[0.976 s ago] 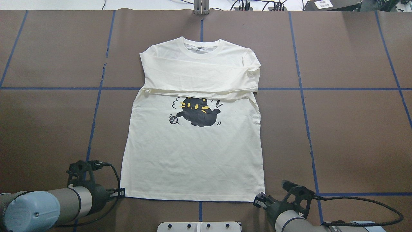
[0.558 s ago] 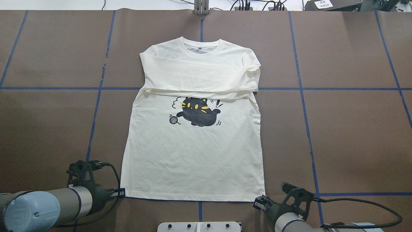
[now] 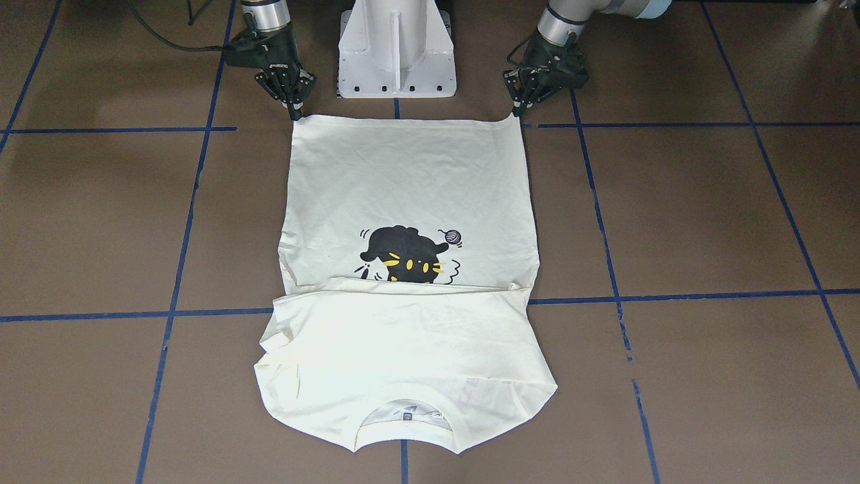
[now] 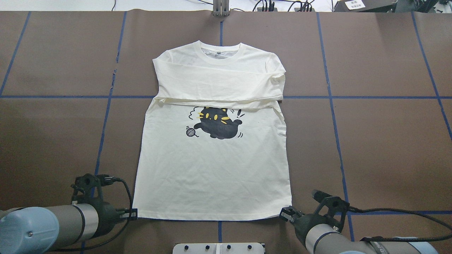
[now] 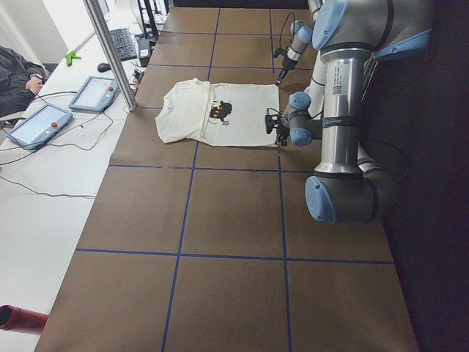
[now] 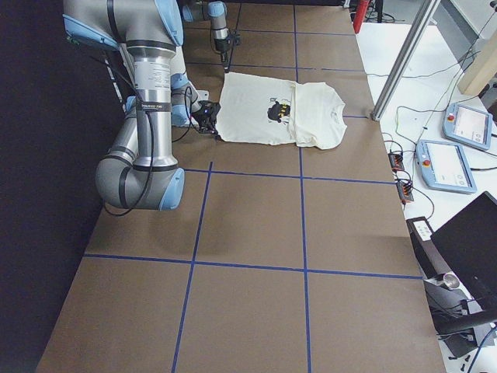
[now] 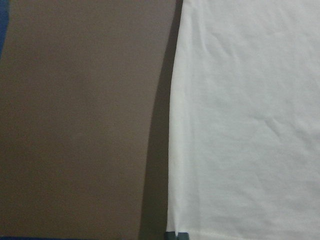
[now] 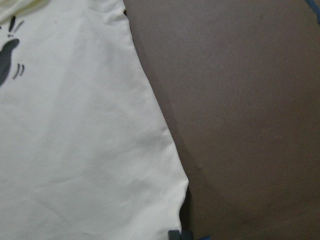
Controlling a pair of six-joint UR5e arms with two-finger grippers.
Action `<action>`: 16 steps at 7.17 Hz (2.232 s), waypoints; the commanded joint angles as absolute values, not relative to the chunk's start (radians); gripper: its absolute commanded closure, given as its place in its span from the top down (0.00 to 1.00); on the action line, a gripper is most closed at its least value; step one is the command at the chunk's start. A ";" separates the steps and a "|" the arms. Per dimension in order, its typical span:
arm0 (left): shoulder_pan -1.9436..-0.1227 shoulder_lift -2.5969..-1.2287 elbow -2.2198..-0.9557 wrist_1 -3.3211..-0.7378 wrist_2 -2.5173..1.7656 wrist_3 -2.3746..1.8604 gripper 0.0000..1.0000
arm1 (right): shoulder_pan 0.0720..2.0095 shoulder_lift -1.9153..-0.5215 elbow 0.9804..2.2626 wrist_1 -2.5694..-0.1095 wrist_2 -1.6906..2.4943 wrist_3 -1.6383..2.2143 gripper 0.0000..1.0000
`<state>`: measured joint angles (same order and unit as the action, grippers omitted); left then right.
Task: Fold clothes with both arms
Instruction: 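Lift the hem with both grippers and fold it toward the collar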
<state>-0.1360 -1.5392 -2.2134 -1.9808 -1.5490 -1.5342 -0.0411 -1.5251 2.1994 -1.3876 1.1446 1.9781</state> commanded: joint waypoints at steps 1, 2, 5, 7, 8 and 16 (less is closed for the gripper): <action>-0.146 -1.587 -2.470 -1.693 -1.632 -1.491 0.00 | -0.015 -1.552 2.461 -1.593 1.213 1.937 0.00; -0.185 -1.686 -2.581 -1.513 -1.685 -1.491 0.00 | -0.018 -1.543 2.623 -1.762 1.253 1.937 0.00; -0.262 -1.884 -2.619 -1.262 -1.758 -1.465 0.00 | 0.038 -1.462 2.709 -1.928 1.327 1.912 0.00; -0.378 -1.936 -2.501 -1.266 -1.756 -1.306 0.00 | 0.171 -1.361 2.615 -1.933 1.357 1.809 0.00; -0.464 -1.971 -2.429 -1.266 -1.759 -1.223 0.00 | 0.298 -1.286 2.530 -1.933 1.438 1.731 0.00; -0.747 -2.098 -1.665 -1.821 -1.755 -0.968 0.00 | 0.675 -0.999 1.645 -1.420 1.612 1.522 0.00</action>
